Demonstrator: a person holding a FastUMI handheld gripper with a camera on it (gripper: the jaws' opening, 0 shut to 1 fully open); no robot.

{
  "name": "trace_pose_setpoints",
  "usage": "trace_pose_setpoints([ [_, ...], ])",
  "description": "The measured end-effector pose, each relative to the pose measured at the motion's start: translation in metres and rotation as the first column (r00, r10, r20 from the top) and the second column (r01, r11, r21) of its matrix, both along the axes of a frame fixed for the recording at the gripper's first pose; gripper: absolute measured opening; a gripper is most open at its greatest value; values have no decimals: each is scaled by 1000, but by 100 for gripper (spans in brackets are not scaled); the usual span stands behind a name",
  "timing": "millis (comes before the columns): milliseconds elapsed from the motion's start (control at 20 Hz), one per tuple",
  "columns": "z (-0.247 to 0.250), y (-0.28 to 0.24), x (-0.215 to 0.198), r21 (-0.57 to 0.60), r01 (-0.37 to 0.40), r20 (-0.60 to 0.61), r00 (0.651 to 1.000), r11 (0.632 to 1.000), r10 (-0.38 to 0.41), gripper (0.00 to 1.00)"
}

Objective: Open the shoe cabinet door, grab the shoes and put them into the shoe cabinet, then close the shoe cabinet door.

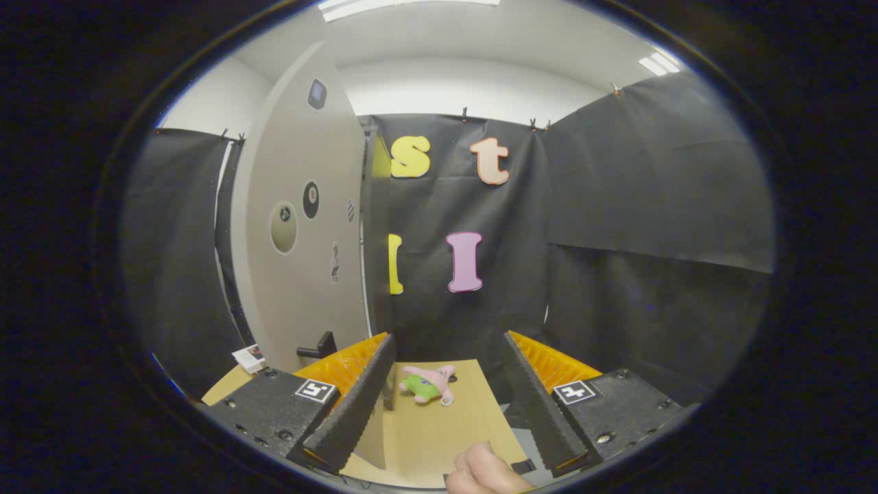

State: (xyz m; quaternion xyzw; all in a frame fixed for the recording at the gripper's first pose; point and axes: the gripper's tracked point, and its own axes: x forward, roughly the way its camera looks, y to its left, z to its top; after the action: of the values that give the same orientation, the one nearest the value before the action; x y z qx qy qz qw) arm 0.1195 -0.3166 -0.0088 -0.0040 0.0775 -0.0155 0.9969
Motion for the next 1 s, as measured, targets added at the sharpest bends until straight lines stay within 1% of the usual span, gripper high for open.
trace_pose_setpoints([
  [150,-15,3,23,6,-19,-36,999,1000,19,100],
  [250,-26,15,33,21,-65,-60,996,998,66,100],
  [450,-37,33,32,42,-129,-85,988,991,132,100],
  [500,-38,36,29,30,-128,-93,987,991,130,100],
  [600,-35,40,23,-2,-113,-81,990,994,113,96],
  [700,-41,52,16,31,-101,-96,990,994,103,96],
  [750,-41,63,16,38,-113,-97,988,993,116,96],
  [800,-38,63,9,25,-108,-88,990,994,110,95],
  [850,-34,74,9,4,-109,-82,991,994,109,94],
  [900,-33,84,8,-19,-119,-71,991,993,117,94],
  [1000,-41,109,6,-19,-153,-85,985,988,151,93],
])
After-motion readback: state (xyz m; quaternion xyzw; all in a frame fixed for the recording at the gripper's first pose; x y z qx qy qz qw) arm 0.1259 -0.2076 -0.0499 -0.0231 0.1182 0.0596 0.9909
